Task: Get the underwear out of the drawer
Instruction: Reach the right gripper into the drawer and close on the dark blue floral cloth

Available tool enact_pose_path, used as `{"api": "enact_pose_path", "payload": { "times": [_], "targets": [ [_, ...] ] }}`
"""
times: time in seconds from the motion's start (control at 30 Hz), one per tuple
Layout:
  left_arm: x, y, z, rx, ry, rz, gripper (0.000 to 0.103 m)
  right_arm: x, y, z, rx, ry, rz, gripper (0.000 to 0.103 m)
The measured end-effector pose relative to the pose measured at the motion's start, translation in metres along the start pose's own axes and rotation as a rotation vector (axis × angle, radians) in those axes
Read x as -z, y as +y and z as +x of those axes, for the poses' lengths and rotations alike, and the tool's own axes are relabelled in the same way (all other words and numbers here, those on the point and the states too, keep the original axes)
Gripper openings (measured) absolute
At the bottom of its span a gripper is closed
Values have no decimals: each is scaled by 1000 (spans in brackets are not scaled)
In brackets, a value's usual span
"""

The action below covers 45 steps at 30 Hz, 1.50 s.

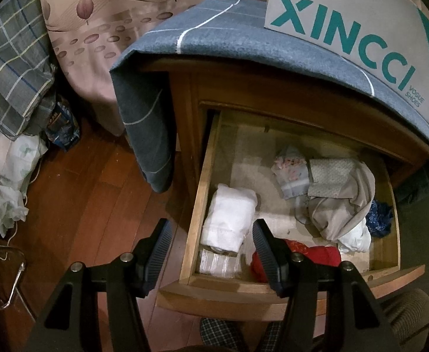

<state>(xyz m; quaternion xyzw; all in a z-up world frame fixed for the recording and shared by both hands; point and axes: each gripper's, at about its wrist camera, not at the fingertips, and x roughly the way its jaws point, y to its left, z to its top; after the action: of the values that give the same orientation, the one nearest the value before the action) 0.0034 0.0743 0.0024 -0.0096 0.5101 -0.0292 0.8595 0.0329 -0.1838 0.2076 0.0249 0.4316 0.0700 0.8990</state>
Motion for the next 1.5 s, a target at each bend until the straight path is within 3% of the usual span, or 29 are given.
{"api": "enact_pose_path", "payload": {
  "times": [0.2, 0.37, 0.67, 1.07, 1.5],
  "targets": [
    [0, 3, 1, 8, 7, -12, 59, 44, -17, 5, 3, 81, -32, 67],
    [0, 3, 1, 10, 8, -13, 59, 82, -28, 34, 14, 204, -105, 67],
    [0, 5, 3, 23, 19, -26, 59, 141, -26, 110, 53, 412, -467, 67],
    [-1, 5, 9, 58, 43, -24, 59, 165, -28, 190, 105, 568, -755, 67],
    [-1, 6, 16, 95, 75, -33, 59, 176, -34, 256, 152, 677, -872, 67]
  ]
}}
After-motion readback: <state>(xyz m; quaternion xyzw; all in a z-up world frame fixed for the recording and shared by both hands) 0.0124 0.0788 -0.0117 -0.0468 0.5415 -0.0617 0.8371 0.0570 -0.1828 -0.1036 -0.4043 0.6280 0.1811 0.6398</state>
